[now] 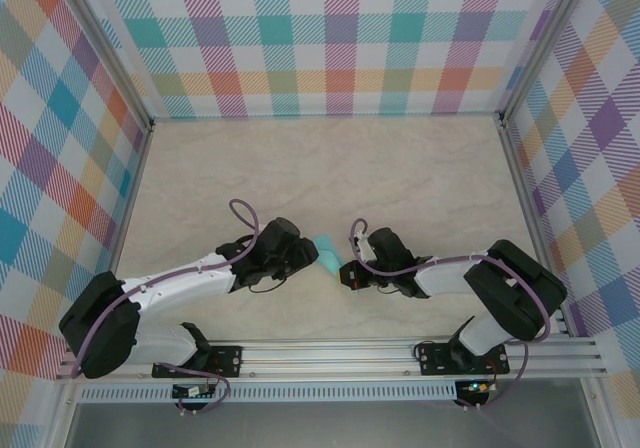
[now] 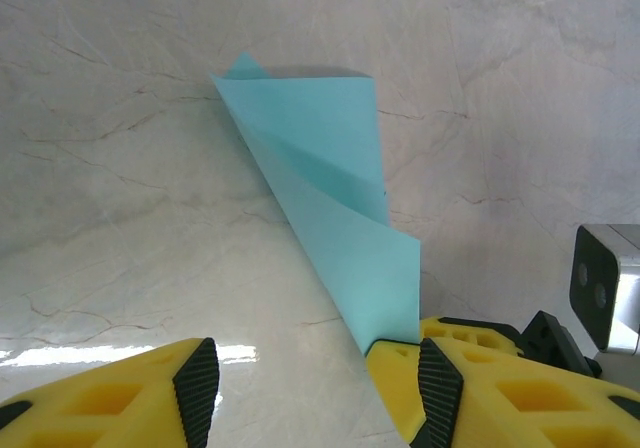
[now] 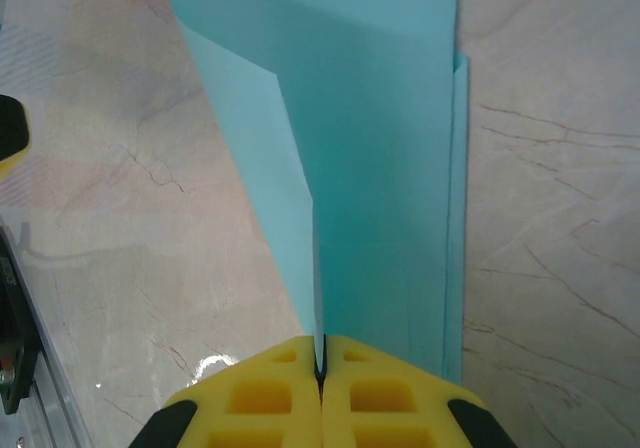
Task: Fold a paper plane with a square sheet of paper (pick it up from the middle)
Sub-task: Perform the fifth fold on the wing at the bottom-center of the table.
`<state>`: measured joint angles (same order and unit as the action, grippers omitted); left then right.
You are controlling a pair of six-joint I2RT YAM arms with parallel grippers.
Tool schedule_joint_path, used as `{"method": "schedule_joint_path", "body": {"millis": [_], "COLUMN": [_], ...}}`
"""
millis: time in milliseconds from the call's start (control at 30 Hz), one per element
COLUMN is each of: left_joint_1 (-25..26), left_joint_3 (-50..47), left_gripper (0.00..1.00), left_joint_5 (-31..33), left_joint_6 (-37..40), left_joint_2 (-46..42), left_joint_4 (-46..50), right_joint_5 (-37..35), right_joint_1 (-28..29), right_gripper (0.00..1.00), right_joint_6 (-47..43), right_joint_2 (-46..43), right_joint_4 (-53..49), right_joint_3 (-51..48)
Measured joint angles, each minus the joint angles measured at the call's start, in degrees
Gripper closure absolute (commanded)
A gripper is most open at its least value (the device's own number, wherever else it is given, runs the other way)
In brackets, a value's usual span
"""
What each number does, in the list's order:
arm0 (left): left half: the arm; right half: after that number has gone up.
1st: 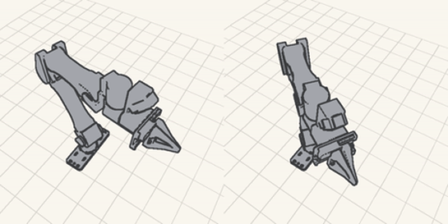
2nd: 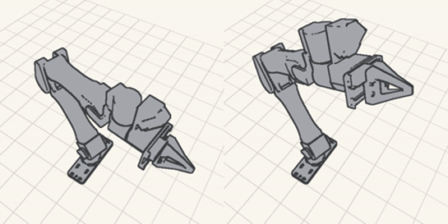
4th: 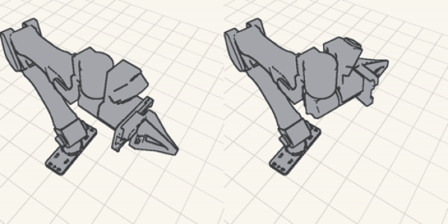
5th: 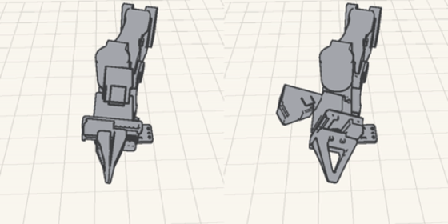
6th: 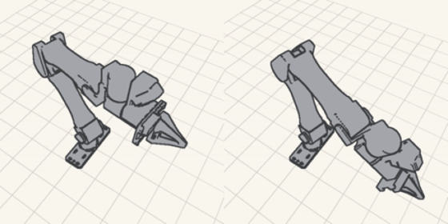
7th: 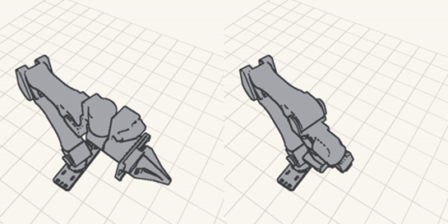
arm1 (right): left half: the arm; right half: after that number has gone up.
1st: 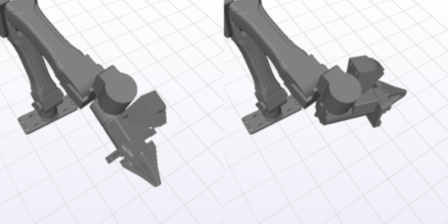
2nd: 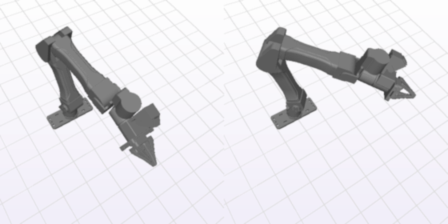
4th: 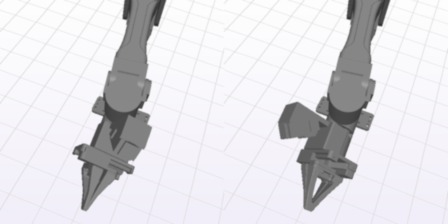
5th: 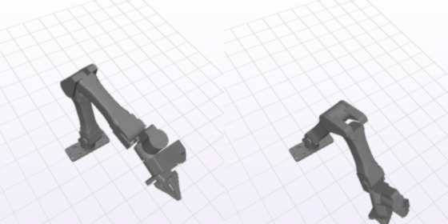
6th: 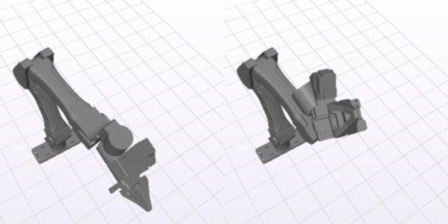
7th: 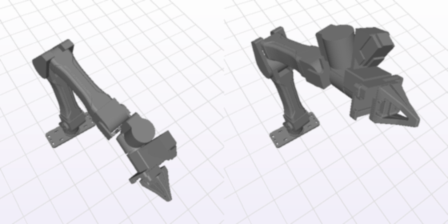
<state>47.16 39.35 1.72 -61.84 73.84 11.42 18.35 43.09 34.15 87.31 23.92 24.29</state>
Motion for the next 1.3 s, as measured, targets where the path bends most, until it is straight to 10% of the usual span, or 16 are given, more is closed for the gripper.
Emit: {"method": "schedule_joint_path", "body": {"millis": [1300], "left_joint_1": [0.0], "left_joint_3": [3.6], "left_gripper": [0.5], "left_joint_5": [-12.9], "left_joint_6": [3.5], "left_joint_2": [19.8], "left_joint_4": [-23.6], "right_joint_5": [7.1], "right_joint_1": [-4.9], "right_gripper": [0.92], "right_joint_6": [22.3], "right_joint_2": [4.2], "right_joint_4": [10.1], "right_joint_3": [-3.7]}}
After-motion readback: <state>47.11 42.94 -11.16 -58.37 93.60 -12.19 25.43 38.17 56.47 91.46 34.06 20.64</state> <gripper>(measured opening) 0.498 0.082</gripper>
